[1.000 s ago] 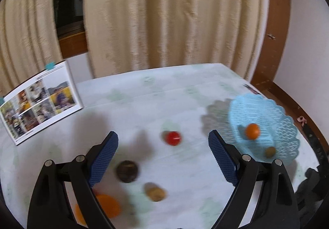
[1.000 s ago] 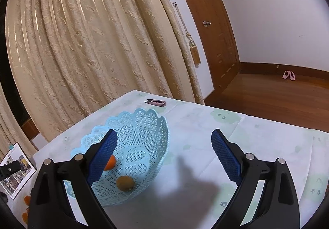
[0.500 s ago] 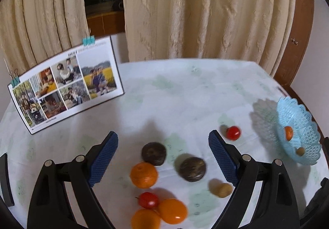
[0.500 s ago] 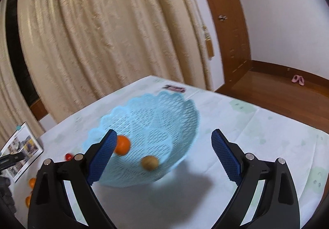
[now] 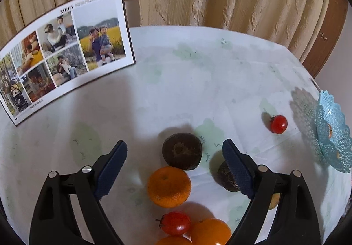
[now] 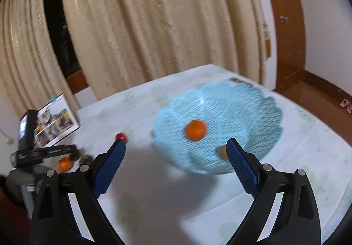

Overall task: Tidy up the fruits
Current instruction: 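Move the left gripper to the dark brown fruit and grasp it, then grasp the large orange with the right gripper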

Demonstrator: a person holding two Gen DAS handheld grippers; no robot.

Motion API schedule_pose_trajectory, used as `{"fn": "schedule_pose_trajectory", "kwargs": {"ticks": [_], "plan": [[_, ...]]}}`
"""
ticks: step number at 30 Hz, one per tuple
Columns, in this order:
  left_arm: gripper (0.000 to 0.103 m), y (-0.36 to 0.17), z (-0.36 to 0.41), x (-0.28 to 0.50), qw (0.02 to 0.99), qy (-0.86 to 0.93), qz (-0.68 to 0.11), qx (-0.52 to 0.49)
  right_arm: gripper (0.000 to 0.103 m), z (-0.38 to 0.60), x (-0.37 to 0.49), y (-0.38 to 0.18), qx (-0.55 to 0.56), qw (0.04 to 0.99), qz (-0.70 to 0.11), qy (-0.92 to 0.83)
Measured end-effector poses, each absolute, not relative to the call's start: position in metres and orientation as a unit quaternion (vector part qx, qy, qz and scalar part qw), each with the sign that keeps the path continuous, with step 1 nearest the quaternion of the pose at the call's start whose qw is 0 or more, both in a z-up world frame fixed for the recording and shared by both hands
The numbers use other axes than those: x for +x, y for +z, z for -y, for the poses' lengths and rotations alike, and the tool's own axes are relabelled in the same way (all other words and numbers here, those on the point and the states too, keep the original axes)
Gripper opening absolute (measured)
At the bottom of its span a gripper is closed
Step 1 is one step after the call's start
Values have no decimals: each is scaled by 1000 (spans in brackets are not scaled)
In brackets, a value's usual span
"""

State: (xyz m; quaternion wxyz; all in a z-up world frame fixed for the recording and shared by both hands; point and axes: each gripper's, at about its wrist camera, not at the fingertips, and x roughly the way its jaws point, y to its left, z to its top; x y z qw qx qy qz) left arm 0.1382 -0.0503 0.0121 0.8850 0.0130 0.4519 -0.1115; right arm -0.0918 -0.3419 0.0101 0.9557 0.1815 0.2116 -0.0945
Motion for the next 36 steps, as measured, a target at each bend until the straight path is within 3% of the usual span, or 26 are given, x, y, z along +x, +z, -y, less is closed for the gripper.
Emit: {"fn": "schedule_pose_trajectory", "kwargs": {"ticks": [2, 4, 8, 10, 12, 36], "plan": [[80, 7, 50, 140, 882, -109, -458, 12, 94, 335, -88, 9, 180, 955, -220, -80], [67, 3, 50, 142, 880, -107, -463, 11, 94, 326, -83, 10, 173, 956, -226, -71], [56, 1, 49, 141, 879, -118, -462, 5, 94, 310, -77, 9, 164, 956, -236, -53], [44, 1, 52, 140, 878, -127, -462, 7, 94, 304, -74, 8, 162, 956, -242, -42], [41, 2, 55, 138, 878, -130, -460, 13, 94, 296, -72, 7, 157, 956, -246, -33], [41, 108, 6, 100, 931, -126, -339, -48, 91, 166, -21, -14, 112, 933, -317, 131]]}}
